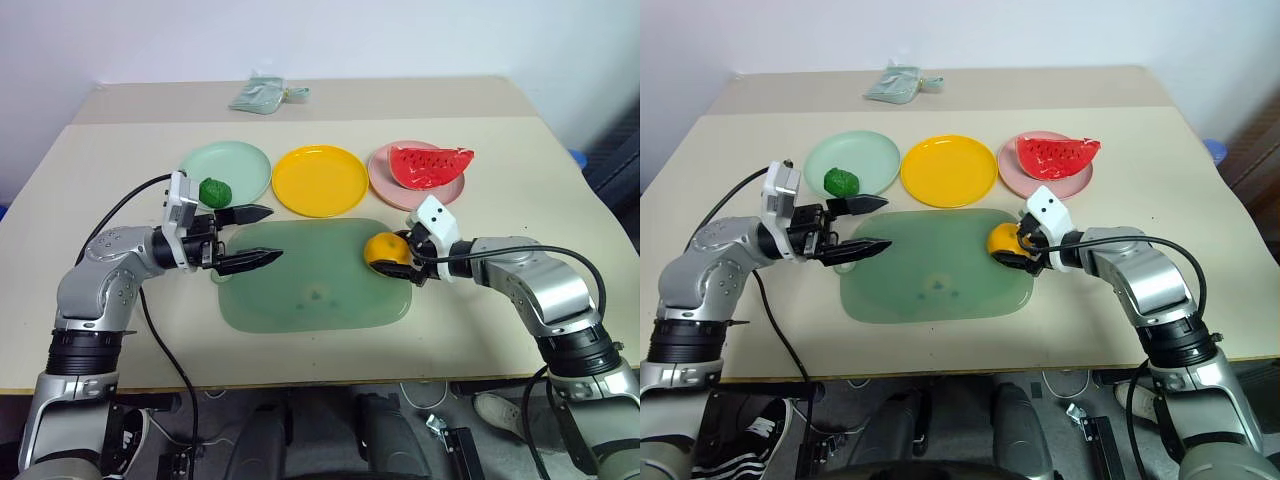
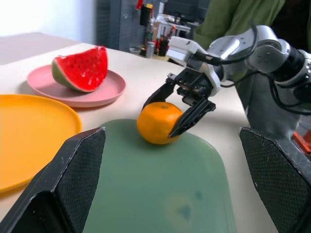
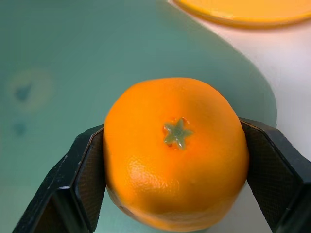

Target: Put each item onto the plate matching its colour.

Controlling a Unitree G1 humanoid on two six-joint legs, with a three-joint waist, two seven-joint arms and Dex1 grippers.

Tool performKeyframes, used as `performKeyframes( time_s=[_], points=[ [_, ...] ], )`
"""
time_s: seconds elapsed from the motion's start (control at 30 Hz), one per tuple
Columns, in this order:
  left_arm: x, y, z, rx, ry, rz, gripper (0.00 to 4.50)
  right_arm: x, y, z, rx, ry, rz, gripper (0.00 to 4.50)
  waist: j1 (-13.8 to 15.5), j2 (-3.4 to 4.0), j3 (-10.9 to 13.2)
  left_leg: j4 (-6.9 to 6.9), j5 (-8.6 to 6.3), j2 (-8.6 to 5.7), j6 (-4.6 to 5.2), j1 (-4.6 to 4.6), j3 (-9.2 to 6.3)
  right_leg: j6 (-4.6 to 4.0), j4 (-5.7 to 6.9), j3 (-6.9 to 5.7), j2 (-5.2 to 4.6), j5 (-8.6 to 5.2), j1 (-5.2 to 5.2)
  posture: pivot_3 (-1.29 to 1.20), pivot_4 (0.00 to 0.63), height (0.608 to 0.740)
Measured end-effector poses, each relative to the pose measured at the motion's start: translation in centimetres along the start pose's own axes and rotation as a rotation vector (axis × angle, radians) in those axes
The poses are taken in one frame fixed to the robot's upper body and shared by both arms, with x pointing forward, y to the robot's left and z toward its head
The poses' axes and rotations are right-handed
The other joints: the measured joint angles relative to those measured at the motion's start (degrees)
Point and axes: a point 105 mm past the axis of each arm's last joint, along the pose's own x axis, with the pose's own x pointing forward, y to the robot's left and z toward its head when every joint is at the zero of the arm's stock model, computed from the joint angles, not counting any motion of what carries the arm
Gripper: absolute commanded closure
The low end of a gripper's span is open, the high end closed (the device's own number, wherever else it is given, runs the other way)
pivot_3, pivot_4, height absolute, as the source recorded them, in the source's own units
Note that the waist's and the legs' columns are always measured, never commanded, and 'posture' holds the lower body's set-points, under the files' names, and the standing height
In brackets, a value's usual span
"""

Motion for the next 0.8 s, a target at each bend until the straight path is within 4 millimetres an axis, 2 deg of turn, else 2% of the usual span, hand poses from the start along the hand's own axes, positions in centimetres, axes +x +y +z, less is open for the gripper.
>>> performKeyframes(
  time_s=[0.2, 0.27, 0.33, 0.47, 0.57, 0.6, 0.63, 0.73, 0.8],
  points=[
    [-0.4, 2.8, -0.1, 0.05, -0.036, 0.211, 0.0, 1.4, 0.5, 8.6, -0.086, -0.212, -0.004, 1.08, -0.36, 0.0, 0.0, -0.03, 0.0, 0.01, -0.01, 0.01, -0.03, -0.01, 0.04, 0.0, 0.02, 0.0, -0.06, 0.0, 0.15, 0.74],
    [-0.6, 3.4, 0.0, 0.078, -0.04, 0.266, 0.0, 2.7, 0.3, 10.9, -0.098, -0.278, -0.032, 1.08, -0.36, 0.0, 0.0, -0.03, 0.01, 0.0, -0.01, 0.01, -0.01, -0.01, 0.03, 0.0, 0.01, 0.01, -0.06, 0.0, 0.15, 0.74],
    [-0.6, 4.0, -0.2, 0.1, -0.042, 0.319, 0.0, 5.0, -0.3, 12.1, -0.128, -0.289, -0.089, 1.08, -0.42, -0.01, -0.01, -0.03, 0.02, 0.0, -0.03, 0.02, 0.01, -0.02, 0.05, 0.0, 0.01, 0.01, -0.07, 0.0, 0.15, 0.74],
    [-0.5, 4.7, -0.3, 0.137, -0.047, 0.403, 0.0, 9.3, -0.8, 11.6, -0.119, -0.267, -0.118, 1.08, -0.16, -0.02, -0.01, -0.07, 0.02, -0.03, -0.05, -0.02, 0.0, -0.01, 0.02, 0.0, -0.02, 0.02, -0.07, 0.0, 0.15, 0.74],
    [-0.5, 4.8, -0.7, 0.147, -0.044, 0.437, 0.0, 11.2, -1.1, 10.4, -0.158, -0.226, -0.113, 1.08, -0.3, -0.02, -0.01, -0.08, 0.02, -0.04, -0.05, -0.02, 0.0, -0.01, 0.03, 0.0, -0.02, 0.02, -0.08, 0.0, 0.15, 0.74],
    [-0.7, 4.8, -1.0, 0.143, -0.039, 0.443, 0.0, 11.6, -1.4, 9.9, -0.161, -0.205, -0.122, 1.08, -0.42, -0.01, -0.01, -0.09, 0.02, -0.04, -0.05, -0.02, 0.01, -0.01, 0.03, 0.0, -0.02, 0.02, -0.09, 0.0, 0.15, 0.74],
    [-0.8, 4.6, -1.3, 0.139, -0.034, 0.445, 0.0, 11.8, -2.0, 9.2, -0.158, -0.179, -0.137, 0.11, -0.5, -0.01, -0.01, -0.1, 0.03, -0.03, -0.06, -0.02, 0.0, -0.01, 0.04, 0.0, -0.01, 0.02, -0.11, 0.0, 0.15, 0.74],
    [-1.0, 4.0, -1.9, 0.131, -0.023, 0.443, 0.0, 11.9, -3.1, 8.0, -0.105, -0.155, -0.156, 0.02, -0.58, 0.0, 0.0, -0.13, 0.03, -0.02, -0.06, -0.02, -0.01, -0.02, 0.05, 0.01, 0.0, 0.02, -0.13, 0.0, 0.15, 0.74],
    [-1.2, 3.7, -2.1, 0.13, -0.019, 0.443, 0.0, 11.7, -3.4, 8.0, -0.1, -0.174, -0.17, 0.02, -0.6, 0.0, 0.0, -0.14, 0.03, -0.02, -0.06, -0.02, 0.0, -0.02, 0.05, 0.01, 0.0, 0.02, -0.14, 0.0, 0.15, 0.74]
  ],
)
